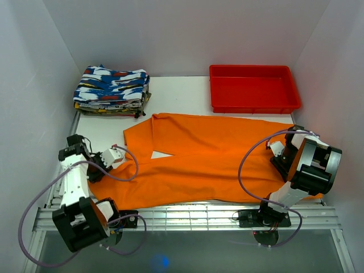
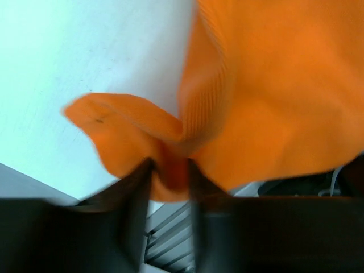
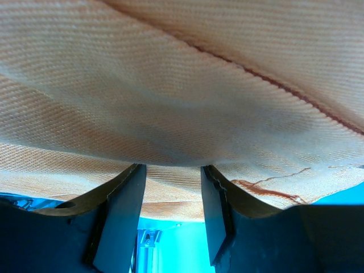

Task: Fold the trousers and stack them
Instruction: Flatten the trousers out

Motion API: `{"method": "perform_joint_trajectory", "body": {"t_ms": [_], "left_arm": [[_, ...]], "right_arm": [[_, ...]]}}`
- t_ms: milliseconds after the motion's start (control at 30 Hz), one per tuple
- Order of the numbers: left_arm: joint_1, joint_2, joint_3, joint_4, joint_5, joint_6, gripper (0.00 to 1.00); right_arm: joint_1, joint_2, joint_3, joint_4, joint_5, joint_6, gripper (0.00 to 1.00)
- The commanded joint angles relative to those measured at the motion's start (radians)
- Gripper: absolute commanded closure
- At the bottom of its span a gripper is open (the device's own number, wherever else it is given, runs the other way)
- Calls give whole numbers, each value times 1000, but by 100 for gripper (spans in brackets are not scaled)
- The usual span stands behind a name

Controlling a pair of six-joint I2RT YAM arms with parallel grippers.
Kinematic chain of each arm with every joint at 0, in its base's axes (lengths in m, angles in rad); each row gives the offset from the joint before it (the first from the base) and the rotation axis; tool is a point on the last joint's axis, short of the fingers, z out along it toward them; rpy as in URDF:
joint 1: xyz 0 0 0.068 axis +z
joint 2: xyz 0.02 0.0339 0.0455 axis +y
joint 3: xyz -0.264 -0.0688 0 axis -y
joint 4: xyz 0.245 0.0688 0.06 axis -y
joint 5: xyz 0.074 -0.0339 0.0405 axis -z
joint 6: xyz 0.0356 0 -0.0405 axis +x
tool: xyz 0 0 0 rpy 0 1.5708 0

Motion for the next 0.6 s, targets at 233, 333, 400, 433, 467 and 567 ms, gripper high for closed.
{"method": "perform_joint_trajectory", "body": {"t_ms": [233,333,400,433,467,567], "left_arm": [[-8,107,389,-168,361,18,12],[-89,174,444,-105,390,-103,15],[-175,190,410,0,291,-225,16],[-253,193,393,30,265,-261,16],[-291,196,361,52,243,-293,16],[-432,236,306,110,145,-433,16]], "right_arm": [[-7,-19,6,9,-27,-4,51],[-7,-20,11,9,-26,-1,51],[-7,-14,14,4,-27,8,51],[-7,-14,15,4,-29,11,51],[-7,-13,18,1,-30,16,52],[-7,-16,24,-7,-38,23,52]]}}
